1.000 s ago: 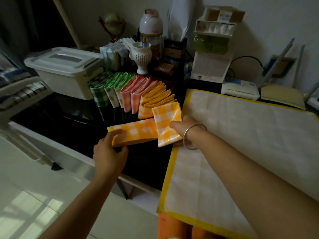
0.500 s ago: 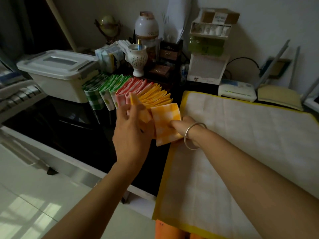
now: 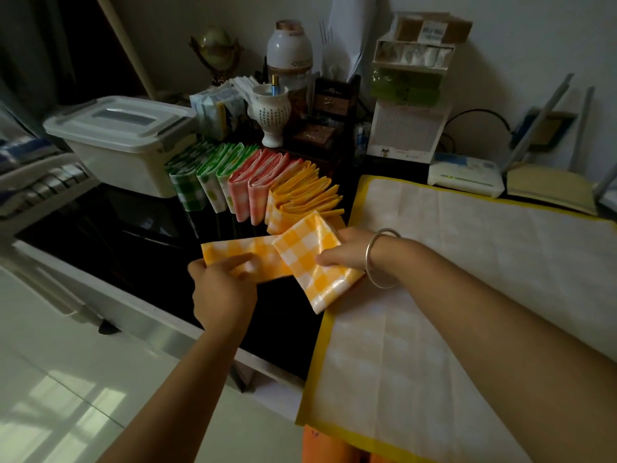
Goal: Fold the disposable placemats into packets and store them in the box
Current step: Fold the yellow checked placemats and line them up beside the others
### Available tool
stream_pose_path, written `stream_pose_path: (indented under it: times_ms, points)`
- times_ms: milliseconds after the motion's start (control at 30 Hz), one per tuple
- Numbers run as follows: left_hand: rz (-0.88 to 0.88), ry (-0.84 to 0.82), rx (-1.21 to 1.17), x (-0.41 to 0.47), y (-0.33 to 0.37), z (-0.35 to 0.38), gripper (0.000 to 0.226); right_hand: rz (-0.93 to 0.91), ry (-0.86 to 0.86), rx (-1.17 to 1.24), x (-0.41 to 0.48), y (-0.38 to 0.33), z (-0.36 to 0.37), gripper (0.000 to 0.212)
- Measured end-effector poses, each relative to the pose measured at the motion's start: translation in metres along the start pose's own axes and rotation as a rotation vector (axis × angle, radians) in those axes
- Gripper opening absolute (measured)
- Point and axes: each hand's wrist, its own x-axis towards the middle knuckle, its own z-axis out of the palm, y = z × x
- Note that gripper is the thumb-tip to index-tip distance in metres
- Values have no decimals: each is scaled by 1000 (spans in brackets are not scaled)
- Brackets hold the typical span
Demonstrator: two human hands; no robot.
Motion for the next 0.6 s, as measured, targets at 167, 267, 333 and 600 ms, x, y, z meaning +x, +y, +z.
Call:
stream_pose_path:
  times_ms: [167, 267, 333, 600]
  points:
    - [61, -10, 176, -2, 0, 0, 30, 19, -20, -112, 2, -9, 0, 72]
    - [148, 42, 242, -2, -2, 3, 30, 33, 41, -103, 10, -10, -1, 56]
    - [178, 56, 252, -5, 1, -1, 33, 41, 130, -97, 17, -12, 1, 57]
    - [751, 27, 95, -18, 25, -6, 87, 148, 195, -237, 35, -23, 12, 57]
